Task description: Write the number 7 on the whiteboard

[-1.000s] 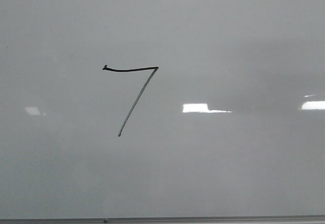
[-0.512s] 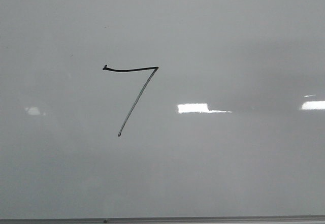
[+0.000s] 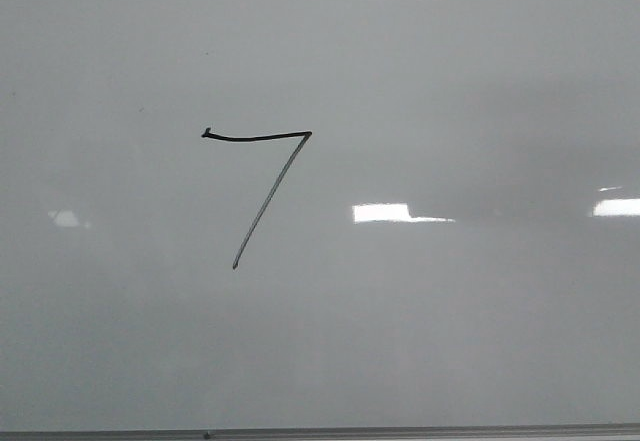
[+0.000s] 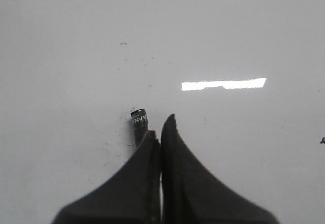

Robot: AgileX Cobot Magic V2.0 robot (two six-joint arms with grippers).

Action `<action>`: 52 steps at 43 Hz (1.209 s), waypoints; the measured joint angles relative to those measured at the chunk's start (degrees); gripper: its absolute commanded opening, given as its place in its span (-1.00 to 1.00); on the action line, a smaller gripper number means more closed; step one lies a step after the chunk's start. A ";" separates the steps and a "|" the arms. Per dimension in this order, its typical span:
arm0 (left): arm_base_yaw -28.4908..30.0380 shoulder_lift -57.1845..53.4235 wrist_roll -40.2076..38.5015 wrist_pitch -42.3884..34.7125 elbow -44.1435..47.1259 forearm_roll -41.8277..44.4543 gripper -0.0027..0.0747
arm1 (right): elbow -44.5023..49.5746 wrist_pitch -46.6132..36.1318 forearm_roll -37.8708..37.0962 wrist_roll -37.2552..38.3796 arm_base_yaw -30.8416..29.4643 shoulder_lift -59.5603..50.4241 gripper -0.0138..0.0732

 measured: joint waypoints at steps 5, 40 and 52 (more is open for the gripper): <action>0.00 0.00 0.00 0.00 0.00 0.00 -0.98 | 0.00 0.00 0.00 0.00 0.00 0.00 -0.84; -2.72 -22.00 -10.40 -6.64 24.56 10.58 -0.98 | 0.00 0.99 0.00 0.00 0.00 0.00 -0.84; -2.72 -22.00 -10.40 -7.75 24.56 10.46 -0.98 | 0.00 0.99 0.00 0.00 0.00 0.00 -0.84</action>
